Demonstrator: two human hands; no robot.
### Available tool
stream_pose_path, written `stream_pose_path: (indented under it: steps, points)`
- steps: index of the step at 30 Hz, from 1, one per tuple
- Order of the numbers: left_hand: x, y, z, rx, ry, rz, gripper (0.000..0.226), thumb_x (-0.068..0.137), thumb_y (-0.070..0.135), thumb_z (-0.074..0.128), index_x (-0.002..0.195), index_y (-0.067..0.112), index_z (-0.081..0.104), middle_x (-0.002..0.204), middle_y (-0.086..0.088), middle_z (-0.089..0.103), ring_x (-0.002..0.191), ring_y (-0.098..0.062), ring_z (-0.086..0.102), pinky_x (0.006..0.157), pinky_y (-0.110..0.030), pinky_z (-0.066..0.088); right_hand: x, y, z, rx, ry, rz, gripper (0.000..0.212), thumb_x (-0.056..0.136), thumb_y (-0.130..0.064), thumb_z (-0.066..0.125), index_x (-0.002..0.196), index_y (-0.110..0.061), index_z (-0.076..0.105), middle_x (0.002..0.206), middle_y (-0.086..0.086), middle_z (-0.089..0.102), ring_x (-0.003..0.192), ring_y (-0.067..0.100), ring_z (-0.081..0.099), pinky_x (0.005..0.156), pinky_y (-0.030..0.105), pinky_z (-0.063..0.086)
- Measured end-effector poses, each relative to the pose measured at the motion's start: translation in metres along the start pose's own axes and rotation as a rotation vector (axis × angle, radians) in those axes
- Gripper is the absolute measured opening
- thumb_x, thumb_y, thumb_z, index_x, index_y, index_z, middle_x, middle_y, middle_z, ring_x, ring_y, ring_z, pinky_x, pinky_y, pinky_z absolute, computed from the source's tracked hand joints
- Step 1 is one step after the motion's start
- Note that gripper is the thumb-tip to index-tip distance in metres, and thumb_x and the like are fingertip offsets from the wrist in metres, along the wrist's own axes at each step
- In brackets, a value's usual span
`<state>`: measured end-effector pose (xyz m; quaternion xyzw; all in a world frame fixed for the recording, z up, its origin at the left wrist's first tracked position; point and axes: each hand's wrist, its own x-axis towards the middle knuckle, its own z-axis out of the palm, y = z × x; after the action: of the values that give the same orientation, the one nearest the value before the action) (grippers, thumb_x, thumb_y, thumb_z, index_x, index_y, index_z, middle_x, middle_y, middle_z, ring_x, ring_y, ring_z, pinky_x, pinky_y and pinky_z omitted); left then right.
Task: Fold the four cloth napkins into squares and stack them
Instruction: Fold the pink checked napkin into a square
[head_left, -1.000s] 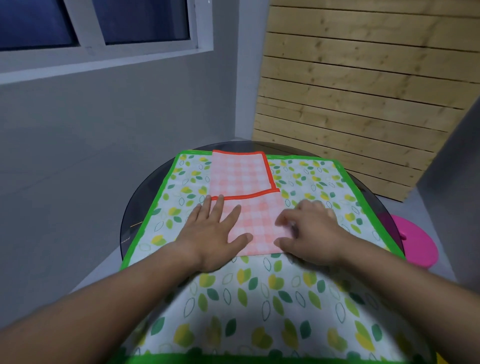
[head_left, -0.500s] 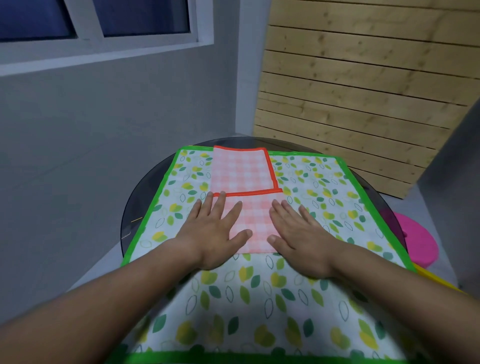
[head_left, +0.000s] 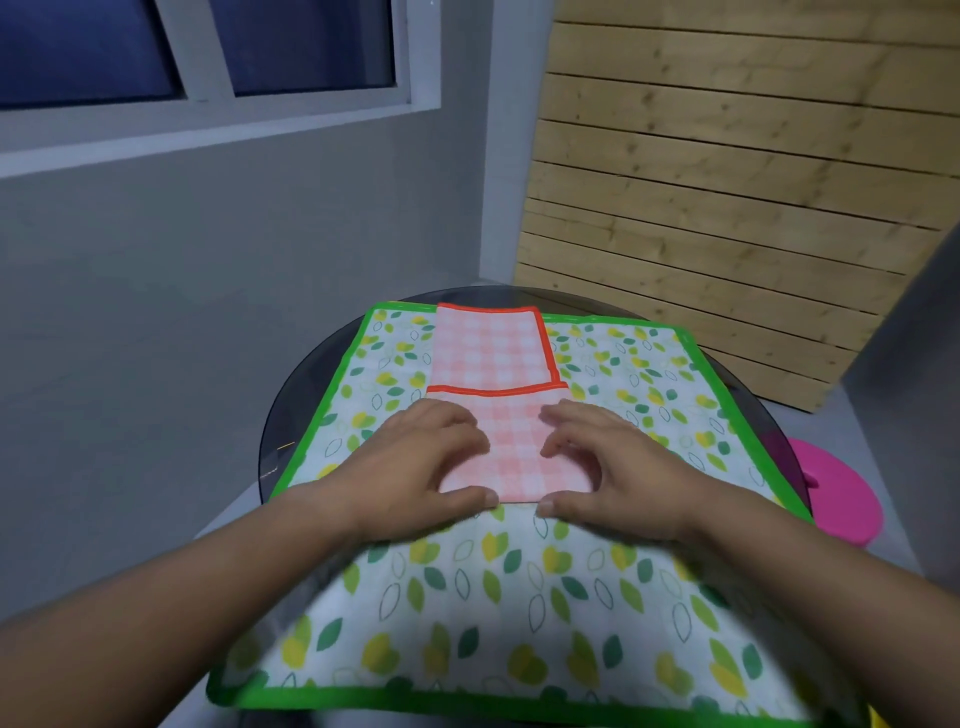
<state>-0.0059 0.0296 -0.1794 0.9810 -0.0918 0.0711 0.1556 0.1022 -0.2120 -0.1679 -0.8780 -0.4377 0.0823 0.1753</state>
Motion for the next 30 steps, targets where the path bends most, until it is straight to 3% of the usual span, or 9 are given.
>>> stream_pose_path:
  steps: [2,4,13,17,22,25,30]
  points:
    - [-0.003,-0.002,-0.003,-0.033,0.003,0.001,0.053,0.082,0.064,0.063,0.124,0.032,0.063,0.126,0.016,0.054,0.122,-0.006,0.042,0.106,-0.03,0.036,0.001,-0.004,-0.001,0.077,0.033,-0.028,0.043,0.071,-0.059,0.077,0.104,-0.037,0.061,0.143,-0.018,0.046,0.137,0.0,0.033,0.113,0.032,0.035]
    - [-0.004,-0.004,-0.002,-0.058,0.009,-0.005,0.05,0.081,0.061,0.067,0.122,0.033,0.065,0.124,0.019,0.057,0.12,-0.004,0.046,0.105,-0.029,0.037,0.001,-0.006,0.0,0.083,0.029,-0.04,0.036,0.071,-0.054,0.079,0.097,-0.035,0.064,0.136,-0.019,0.052,0.131,-0.002,0.039,0.11,0.029,0.037]
    - [-0.004,-0.009,0.003,-0.152,-0.029,-0.078,0.058,0.076,0.057,0.077,0.127,0.031,0.064,0.13,0.02,0.057,0.123,0.001,0.045,0.105,-0.016,0.034,0.001,0.001,0.008,-0.05,-0.009,-0.088,0.025,0.084,-0.049,0.069,0.101,-0.032,0.063,0.134,-0.015,0.058,0.127,0.005,0.046,0.105,0.021,0.035]
    - [-0.003,-0.008,0.002,-0.166,-0.02,-0.089,0.057,0.075,0.057,0.077,0.124,0.031,0.065,0.128,0.02,0.059,0.121,0.001,0.048,0.105,-0.019,0.038,0.0,-0.003,0.009,-0.144,0.017,-0.143,0.022,0.092,-0.046,0.057,0.101,-0.027,0.062,0.123,-0.006,0.064,0.122,0.011,0.052,0.101,0.03,0.043]
    - [-0.003,-0.008,-0.002,-0.257,-0.01,-0.134,0.056,0.071,0.06,0.078,0.118,0.033,0.068,0.118,0.022,0.063,0.112,0.002,0.055,0.101,-0.026,0.046,-0.002,-0.006,0.009,-0.098,0.081,-0.135,0.02,0.096,-0.045,0.048,0.099,-0.03,0.061,0.112,-0.01,0.067,0.105,0.008,0.058,0.087,0.033,0.051]
    - [-0.005,-0.003,-0.01,-0.387,0.033,-0.184,0.046,0.069,0.05,0.084,0.11,0.033,0.07,0.108,0.022,0.066,0.104,0.002,0.061,0.094,-0.026,0.051,-0.003,-0.01,0.006,0.006,0.172,-0.085,0.018,0.096,-0.04,0.053,0.107,-0.03,0.064,0.112,-0.016,0.066,0.1,0.003,0.059,0.086,0.03,0.051]
    - [-0.004,0.008,-0.027,-0.595,0.133,-0.189,0.014,0.079,0.021,0.083,0.091,0.025,0.077,0.09,0.012,0.074,0.083,-0.007,0.068,0.076,-0.022,0.054,-0.002,-0.021,-0.005,0.194,0.283,-0.034,0.012,0.095,-0.035,0.058,0.1,-0.03,0.067,0.104,-0.019,0.068,0.097,-0.001,0.06,0.083,0.023,0.05]
